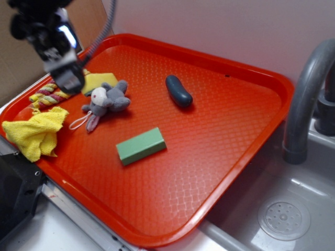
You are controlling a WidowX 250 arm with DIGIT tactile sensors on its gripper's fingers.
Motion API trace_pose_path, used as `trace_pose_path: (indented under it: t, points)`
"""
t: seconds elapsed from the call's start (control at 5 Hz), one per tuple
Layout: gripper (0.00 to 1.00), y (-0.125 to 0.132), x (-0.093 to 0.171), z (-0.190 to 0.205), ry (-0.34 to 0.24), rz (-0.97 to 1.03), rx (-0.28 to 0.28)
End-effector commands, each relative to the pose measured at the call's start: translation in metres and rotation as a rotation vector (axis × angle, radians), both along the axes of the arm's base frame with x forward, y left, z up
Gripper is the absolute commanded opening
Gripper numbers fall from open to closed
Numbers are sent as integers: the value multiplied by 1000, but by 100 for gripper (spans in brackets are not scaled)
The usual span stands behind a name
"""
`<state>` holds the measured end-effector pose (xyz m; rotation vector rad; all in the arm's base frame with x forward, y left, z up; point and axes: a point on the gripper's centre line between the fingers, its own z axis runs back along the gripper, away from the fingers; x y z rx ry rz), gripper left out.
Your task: Grab the green block.
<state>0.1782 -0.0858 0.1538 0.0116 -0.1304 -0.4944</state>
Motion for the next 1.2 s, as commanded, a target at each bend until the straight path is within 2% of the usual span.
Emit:
trace_pose_path:
  t: [0.0,0.4,0.6,0.8,1.0]
  points:
    - [100,-13,9,-37,50,-38,36]
    - [100,-12,18,-83,136,-34,96]
    - [100,-19,20,-102,170,-72,103]
    - [100,-27,19,-116,186,-131,145]
    - [100,-26,15,-128,230,-126,169]
